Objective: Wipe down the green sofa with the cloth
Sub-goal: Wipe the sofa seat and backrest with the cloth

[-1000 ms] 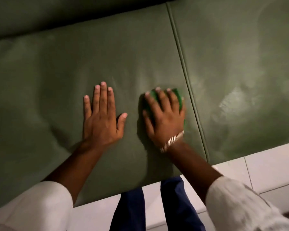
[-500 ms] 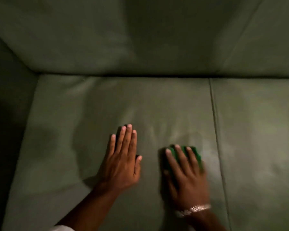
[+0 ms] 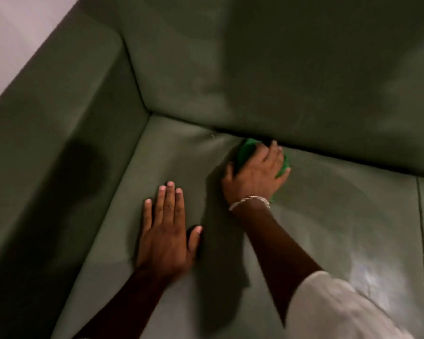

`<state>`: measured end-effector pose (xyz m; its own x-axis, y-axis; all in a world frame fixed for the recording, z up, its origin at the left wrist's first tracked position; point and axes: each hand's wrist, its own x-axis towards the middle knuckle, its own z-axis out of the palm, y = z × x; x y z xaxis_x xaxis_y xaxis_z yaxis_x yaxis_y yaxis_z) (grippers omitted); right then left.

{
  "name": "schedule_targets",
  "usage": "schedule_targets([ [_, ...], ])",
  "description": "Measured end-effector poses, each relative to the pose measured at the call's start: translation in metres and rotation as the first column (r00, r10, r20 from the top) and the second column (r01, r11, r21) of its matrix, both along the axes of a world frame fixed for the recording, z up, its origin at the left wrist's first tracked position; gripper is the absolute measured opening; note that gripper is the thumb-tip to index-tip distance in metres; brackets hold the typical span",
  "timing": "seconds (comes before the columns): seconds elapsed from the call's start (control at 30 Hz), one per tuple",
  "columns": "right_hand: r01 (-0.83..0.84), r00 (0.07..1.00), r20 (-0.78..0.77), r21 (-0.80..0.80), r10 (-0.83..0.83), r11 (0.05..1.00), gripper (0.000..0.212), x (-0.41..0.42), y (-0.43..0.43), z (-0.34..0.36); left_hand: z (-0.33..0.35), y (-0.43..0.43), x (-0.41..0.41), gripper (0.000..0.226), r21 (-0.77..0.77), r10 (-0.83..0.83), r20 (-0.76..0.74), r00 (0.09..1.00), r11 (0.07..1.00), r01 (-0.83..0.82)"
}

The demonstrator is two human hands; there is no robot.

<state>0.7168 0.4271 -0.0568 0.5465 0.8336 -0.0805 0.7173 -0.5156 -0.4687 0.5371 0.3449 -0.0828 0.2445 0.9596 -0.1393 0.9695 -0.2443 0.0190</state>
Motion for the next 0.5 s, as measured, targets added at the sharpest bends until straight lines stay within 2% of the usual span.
schedule_targets([
  [0.13, -0.288, 0.947, -0.097, 0.159, 0.305, 0.944, 0.048, -0.058, 0.040, 0.009, 0.006, 0.004, 0.002, 0.083, -0.024, 0.028, 0.078, 0.997, 0.999, -0.026],
  [0.27, -0.507, 0.852, -0.025, 0.212, 0.523, 0.836, 0.038, -0.086, 0.080, 0.005, -0.004, 0.003, 0.000, 0.083, -0.011, -0.011, 0.107, 0.994, 1.000, 0.012],
  [0.4, -0.584, 0.808, 0.183, 0.123, 0.560, 0.803, 0.039, -0.089, 0.081, 0.000, -0.007, 0.005, -0.003, 0.083, -0.007, -0.014, 0.115, 0.993, 1.000, 0.015],
  [0.5, -0.556, 0.827, 0.185, 0.130, 0.531, 0.821, 0.037, -0.041, 0.057, 0.000, -0.004, 0.005, -0.003, 0.084, -0.046, 0.015, 0.114, 0.993, 0.999, -0.009],
])
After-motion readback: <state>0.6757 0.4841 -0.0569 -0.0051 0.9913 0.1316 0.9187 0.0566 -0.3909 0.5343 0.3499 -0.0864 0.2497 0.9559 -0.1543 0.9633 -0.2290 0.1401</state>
